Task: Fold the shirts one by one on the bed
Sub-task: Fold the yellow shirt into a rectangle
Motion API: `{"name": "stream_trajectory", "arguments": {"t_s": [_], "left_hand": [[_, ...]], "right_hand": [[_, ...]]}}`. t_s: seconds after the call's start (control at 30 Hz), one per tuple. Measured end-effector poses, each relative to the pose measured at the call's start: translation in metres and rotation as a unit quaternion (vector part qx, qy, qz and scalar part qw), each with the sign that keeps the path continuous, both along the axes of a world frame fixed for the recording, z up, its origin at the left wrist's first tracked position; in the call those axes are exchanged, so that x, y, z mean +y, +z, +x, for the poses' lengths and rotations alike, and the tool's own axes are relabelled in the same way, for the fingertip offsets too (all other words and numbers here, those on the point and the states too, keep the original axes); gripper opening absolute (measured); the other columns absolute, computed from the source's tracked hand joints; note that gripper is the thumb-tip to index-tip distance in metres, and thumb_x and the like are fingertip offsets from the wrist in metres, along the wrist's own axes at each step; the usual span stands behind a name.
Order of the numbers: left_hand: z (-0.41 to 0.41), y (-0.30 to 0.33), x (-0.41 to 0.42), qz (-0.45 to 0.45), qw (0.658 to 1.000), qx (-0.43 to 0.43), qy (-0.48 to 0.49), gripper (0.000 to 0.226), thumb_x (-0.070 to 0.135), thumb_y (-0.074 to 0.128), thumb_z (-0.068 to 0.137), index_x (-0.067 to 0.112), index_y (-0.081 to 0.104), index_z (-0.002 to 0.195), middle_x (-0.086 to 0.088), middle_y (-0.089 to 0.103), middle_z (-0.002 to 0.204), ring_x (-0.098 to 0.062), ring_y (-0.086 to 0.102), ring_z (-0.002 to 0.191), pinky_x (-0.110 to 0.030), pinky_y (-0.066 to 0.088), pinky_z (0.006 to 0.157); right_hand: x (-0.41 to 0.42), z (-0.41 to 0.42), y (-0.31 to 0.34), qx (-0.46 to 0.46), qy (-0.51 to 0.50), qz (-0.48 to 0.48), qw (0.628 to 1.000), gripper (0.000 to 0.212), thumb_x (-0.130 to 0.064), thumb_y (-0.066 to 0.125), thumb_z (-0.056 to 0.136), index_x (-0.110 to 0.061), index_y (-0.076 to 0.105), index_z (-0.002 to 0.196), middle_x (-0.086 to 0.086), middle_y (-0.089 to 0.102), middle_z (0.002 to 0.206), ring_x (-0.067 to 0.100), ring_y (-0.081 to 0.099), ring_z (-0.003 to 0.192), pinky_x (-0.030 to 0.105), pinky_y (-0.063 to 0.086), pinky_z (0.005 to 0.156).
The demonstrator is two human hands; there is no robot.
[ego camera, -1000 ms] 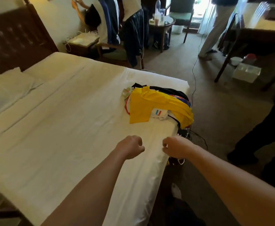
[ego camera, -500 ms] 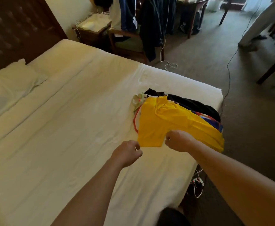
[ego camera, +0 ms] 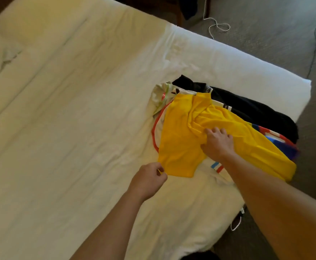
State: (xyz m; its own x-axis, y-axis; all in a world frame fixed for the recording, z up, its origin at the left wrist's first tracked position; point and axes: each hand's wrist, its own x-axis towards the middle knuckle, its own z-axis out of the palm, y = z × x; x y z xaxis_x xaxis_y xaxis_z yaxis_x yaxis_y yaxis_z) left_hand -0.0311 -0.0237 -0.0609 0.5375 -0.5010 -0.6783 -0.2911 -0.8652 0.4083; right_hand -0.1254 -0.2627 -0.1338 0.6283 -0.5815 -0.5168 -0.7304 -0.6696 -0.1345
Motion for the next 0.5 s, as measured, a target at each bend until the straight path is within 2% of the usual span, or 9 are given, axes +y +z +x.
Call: {"name": "stream_trajectory", "arguments": {"t_s": [0.13,0.23,0.3,0.37,0.43,0.47,0.5], "left_hand": [[-0.007,-0.002,0.015,0.025,0.999,0.014,0.018,0.020,0.037,0.060,0.092,0.024,0.069,0.104,0.005,0.068,0.098,-0.019,0.064,0.091,-0.040,0.055,0.084],[-0.008,0.019,0.027,0.034,0.999,0.008,0.032,0.022,0.038,0.060,0.092,0.024,0.069,0.107,0.003,0.068,0.103,-0.019,0.064,0.092,-0.039,0.055,0.083],[-0.005,0.036,0.033,0.032,0.999,-0.005,0.037,0.025,0.040,0.059,0.092,0.024,0.069,0.109,0.002,0.069,0.106,-0.019,0.065,0.091,-0.039,0.056,0.083],[-0.001,0.062,0.044,0.020,0.998,-0.018,0.054,0.027,0.041,0.059,0.093,0.024,0.068,0.112,0.001,0.069,0.108,-0.019,0.065,0.092,-0.039,0.056,0.083],[0.001,0.084,0.057,0.008,0.997,-0.035,0.068,0.028,0.042,0.058,0.093,0.025,0.067,0.113,0.000,0.068,0.110,-0.020,0.064,0.095,-0.039,0.055,0.086],[-0.001,0.098,0.070,0.003,0.996,-0.046,0.080,0.028,0.042,0.058,0.093,0.025,0.066,0.113,0.000,0.067,0.111,-0.021,0.064,0.096,-0.040,0.055,0.087],[-0.001,0.106,0.076,-0.002,0.995,-0.051,0.086,0.027,0.042,0.059,0.093,0.025,0.066,0.113,-0.001,0.067,0.112,-0.022,0.064,0.097,-0.040,0.055,0.088]], "right_hand": [[0.005,0.006,0.004,-0.010,0.012,-0.004,1.000,0.026,-0.025,0.056,0.092,-0.021,0.064,0.117,0.006,0.059,0.122,0.031,0.047,0.121,0.045,0.036,0.101],[0.011,0.025,0.038,-0.068,-0.028,0.073,0.995,0.014,-0.024,0.057,0.091,-0.014,0.064,0.099,0.007,0.063,0.101,0.029,0.056,0.094,0.038,0.046,0.078],[0.017,0.044,0.067,-0.084,-0.036,0.139,0.986,0.008,-0.018,0.054,0.092,-0.012,0.060,0.092,0.005,0.058,0.087,0.027,0.057,0.083,0.034,0.044,0.063],[0.032,0.066,0.103,-0.097,0.000,0.182,0.979,0.011,-0.013,0.051,0.091,-0.013,0.057,0.081,0.003,0.054,0.081,0.027,0.055,0.083,0.031,0.041,0.060],[0.055,0.083,0.137,-0.075,0.044,0.223,0.971,0.016,-0.009,0.047,0.095,-0.011,0.061,0.086,0.005,0.057,0.089,0.029,0.057,0.093,0.030,0.040,0.068],[0.074,0.090,0.155,-0.069,0.043,0.239,0.967,0.018,-0.006,0.046,0.097,-0.010,0.062,0.090,0.007,0.057,0.091,0.028,0.058,0.097,0.030,0.039,0.069],[0.085,0.096,0.165,-0.028,0.061,0.248,0.967,0.020,-0.003,0.046,0.096,-0.012,0.059,0.085,0.005,0.055,0.085,0.026,0.058,0.096,0.030,0.036,0.065]]}}
